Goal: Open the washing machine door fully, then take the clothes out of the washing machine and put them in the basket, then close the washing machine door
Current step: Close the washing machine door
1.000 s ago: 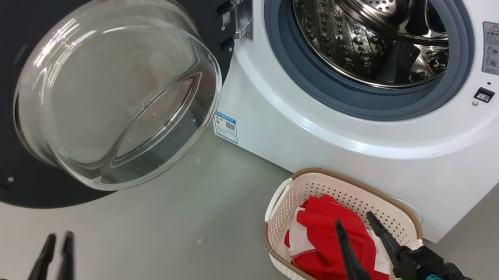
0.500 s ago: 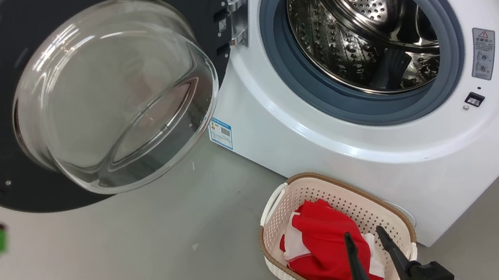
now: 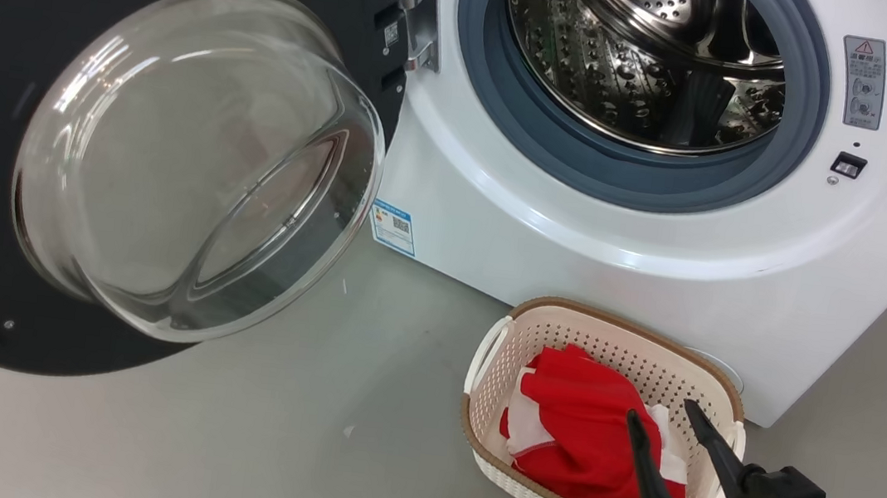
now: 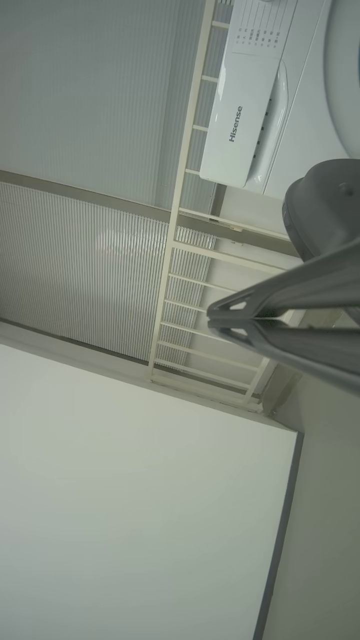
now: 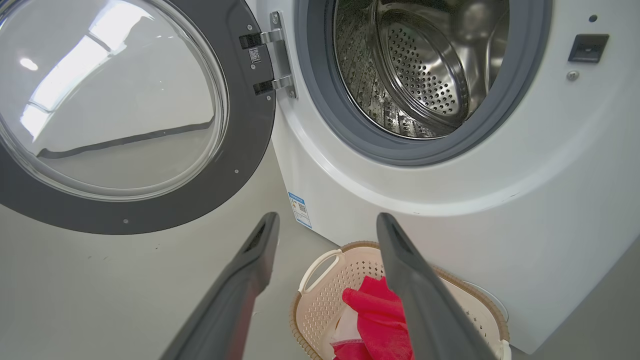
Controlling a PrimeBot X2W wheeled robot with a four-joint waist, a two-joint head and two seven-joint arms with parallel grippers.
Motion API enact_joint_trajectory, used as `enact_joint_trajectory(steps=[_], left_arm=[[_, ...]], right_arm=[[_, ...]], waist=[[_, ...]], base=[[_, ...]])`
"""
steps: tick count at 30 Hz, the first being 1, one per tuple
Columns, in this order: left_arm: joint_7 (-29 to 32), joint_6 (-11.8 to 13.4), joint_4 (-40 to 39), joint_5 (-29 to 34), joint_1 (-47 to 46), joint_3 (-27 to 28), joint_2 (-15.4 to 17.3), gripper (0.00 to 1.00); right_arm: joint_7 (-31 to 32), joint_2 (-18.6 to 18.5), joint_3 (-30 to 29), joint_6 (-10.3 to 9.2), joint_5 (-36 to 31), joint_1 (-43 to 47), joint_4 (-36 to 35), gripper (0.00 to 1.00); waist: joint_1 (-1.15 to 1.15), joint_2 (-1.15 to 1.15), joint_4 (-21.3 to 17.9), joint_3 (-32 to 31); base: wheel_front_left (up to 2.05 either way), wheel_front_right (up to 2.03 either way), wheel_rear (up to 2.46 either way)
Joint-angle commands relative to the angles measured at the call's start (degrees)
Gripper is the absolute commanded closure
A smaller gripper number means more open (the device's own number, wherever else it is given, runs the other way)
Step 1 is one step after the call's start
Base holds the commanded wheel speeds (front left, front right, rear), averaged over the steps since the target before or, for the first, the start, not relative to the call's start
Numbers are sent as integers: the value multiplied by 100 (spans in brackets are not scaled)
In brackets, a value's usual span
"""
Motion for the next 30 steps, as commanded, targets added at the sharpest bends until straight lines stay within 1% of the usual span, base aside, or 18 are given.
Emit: enact_joint_trajectory(steps=[1,4,5,6,7,9,11,16,18,20,21,25,27,30], left_arm=[[49,-32,399,-364,-422,77,624,100],[435,-32,1204,-1141,-807,-105,896,100],[679,-32,1439,-1421,-910,-192,945,100],[679,-32,1439,-1421,-910,-192,945,100],[977,-32,1619,-1706,-1001,-297,983,100],[1408,-32,1943,-2033,-1106,-505,1148,100],[1858,-32,2176,-2387,-1216,-679,1241,100],[2938,-33,2722,-2965,-1410,-1037,1471,100],[3270,-33,2902,-3117,-1447,-1139,1547,100],[3603,-33,2998,-3267,-1442,-1246,1588,100],[3912,-33,3011,-3406,-1377,-1414,1604,100],[4083,-33,2920,-3578,-1250,-1570,1570,100],[4087,-33,2876,-3607,-1192,-1644,1600,100],[4247,-33,2746,-3724,-1115,-1761,1621,100]], right_arm=[[-38,5,113,36,16,8,-164,0],[-38,5,113,36,29,21,-175,0],[-38,5,112,36,29,22,-179,0],[-38,5,112,36,29,22,-179,0],[-38,5,109,36,29,23,-182,0],[-38,5,94,36,17,20,-193,0],[-38,6,72,36,2,21,-207,0],[-38,6,18,36,-50,23,-238,0],[-38,6,3,36,-63,21,-246,0],[-38,6,7,36,-71,15,-251,0],[-38,6,-6,36,-80,14,-253,0],[-38,6,-25,36,-97,8,-249,0],[-38,6,-35,36,-103,3,-250,0],[-38,6,-48,36,-111,-9,-245,0]], waist=[[0,0,5,32],[0,0,11,76],[0,0,13,94],[0,0,13,94],[0,0,16,115],[0,0,23,156],[0,0,27,191],[0,0,36,268],[0,0,38,290],[0,0,23,317],[0,0,13,350],[0,0,3,375],[0,0,-6,380],[0,0,-18,371]], base=[[0,0,0],[0,0,0],[0,0,0],[0,0,0],[0,0,0],[0,0,0],[0,0,0],[0,0,0],[0,0,0],[0,0,0],[0,0,0],[0,0,0],[0,0,0],[0,0,0]])
